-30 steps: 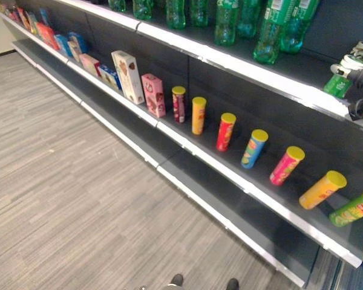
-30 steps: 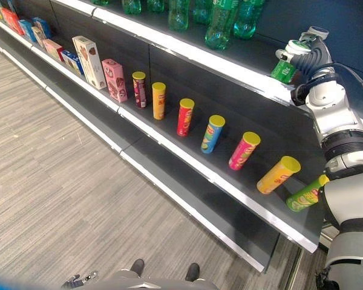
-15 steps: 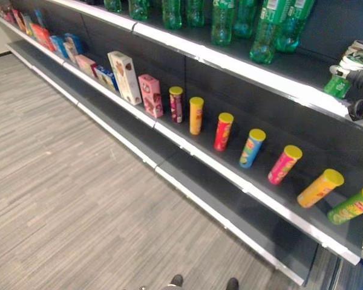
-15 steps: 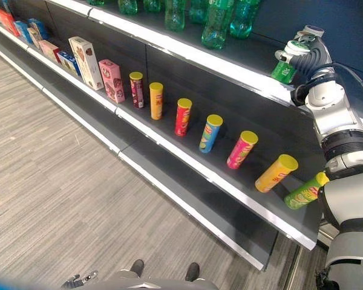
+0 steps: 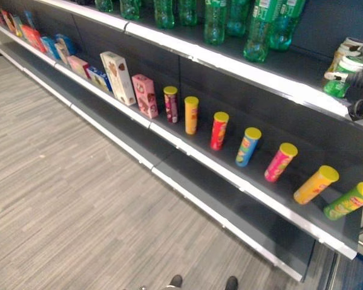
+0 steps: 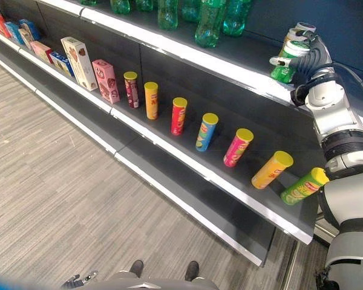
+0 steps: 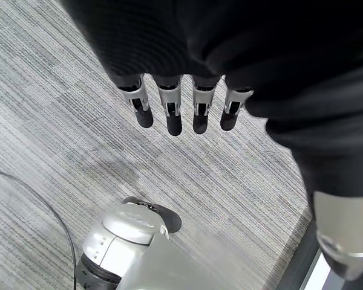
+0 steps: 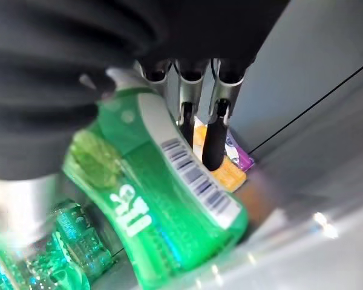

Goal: Put the goods on the table back onto the shelves and tidy them up.

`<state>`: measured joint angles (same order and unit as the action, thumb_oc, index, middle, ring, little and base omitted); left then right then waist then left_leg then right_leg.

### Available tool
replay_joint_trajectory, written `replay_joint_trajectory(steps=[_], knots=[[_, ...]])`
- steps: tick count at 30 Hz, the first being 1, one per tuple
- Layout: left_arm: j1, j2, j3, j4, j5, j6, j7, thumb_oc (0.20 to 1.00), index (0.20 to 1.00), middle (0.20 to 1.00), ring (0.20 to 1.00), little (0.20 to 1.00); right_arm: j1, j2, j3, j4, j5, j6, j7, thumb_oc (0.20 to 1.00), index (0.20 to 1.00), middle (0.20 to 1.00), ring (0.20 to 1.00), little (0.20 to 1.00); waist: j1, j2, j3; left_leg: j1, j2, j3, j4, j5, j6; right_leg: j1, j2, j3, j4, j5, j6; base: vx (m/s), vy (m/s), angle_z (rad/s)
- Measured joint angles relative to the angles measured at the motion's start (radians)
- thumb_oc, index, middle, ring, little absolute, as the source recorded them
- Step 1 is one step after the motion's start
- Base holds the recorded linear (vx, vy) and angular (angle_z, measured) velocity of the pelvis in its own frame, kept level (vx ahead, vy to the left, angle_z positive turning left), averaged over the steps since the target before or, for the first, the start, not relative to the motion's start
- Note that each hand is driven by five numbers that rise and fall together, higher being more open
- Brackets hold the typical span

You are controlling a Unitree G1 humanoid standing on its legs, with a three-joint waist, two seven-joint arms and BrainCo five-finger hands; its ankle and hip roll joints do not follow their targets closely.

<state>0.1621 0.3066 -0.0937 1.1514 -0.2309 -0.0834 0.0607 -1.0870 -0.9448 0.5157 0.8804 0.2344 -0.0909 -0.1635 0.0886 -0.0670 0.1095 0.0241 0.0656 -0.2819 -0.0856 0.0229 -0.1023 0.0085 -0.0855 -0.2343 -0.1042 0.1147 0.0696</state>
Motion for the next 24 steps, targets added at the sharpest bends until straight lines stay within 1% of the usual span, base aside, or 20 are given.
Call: replay_joint_trajectory(steps=[12,18,24], knots=[[0.000,0.000,0.000,0.000,0.000,0.000,0.001,1.000,1.000,1.000,1.000,1.000,0.000,0.005,0.000,0.000,0.000,0.003,-0.001,1.000,1.000,1.000,1.000,1.000,0.000,0.000,0.000,0.001,0.000,0.007,0.000,0.000,0.000,-0.003,0.000,0.006,0.000,0.005,-0.006,0.00,0.001,0.00],[0.000,0.000,0.000,-0.001,0.000,0.000,0.002,1.000,1.000,1.000,1.000,1.000,0.000,0.049,0.001,0.030,-0.001,0.018,-0.001,1.000,1.000,1.000,1.000,1.000,0.001,-0.001,0.000,0.003,0.000,0.017,-0.001,-0.001,-0.001,-0.005,0.000,0.014,0.000,0.005,-0.002,0.00,0.004,-0.04],[-0.001,0.000,0.000,-0.001,0.000,0.000,0.003,1.000,1.000,1.000,1.000,1.000,0.000,0.058,-0.001,0.038,-0.001,0.019,-0.002,1.000,1.000,1.000,1.000,1.000,0.000,-0.001,0.001,0.003,0.001,0.019,-0.002,-0.001,-0.001,-0.006,0.000,0.015,0.000,0.004,0.000,0.00,0.000,0.00]])
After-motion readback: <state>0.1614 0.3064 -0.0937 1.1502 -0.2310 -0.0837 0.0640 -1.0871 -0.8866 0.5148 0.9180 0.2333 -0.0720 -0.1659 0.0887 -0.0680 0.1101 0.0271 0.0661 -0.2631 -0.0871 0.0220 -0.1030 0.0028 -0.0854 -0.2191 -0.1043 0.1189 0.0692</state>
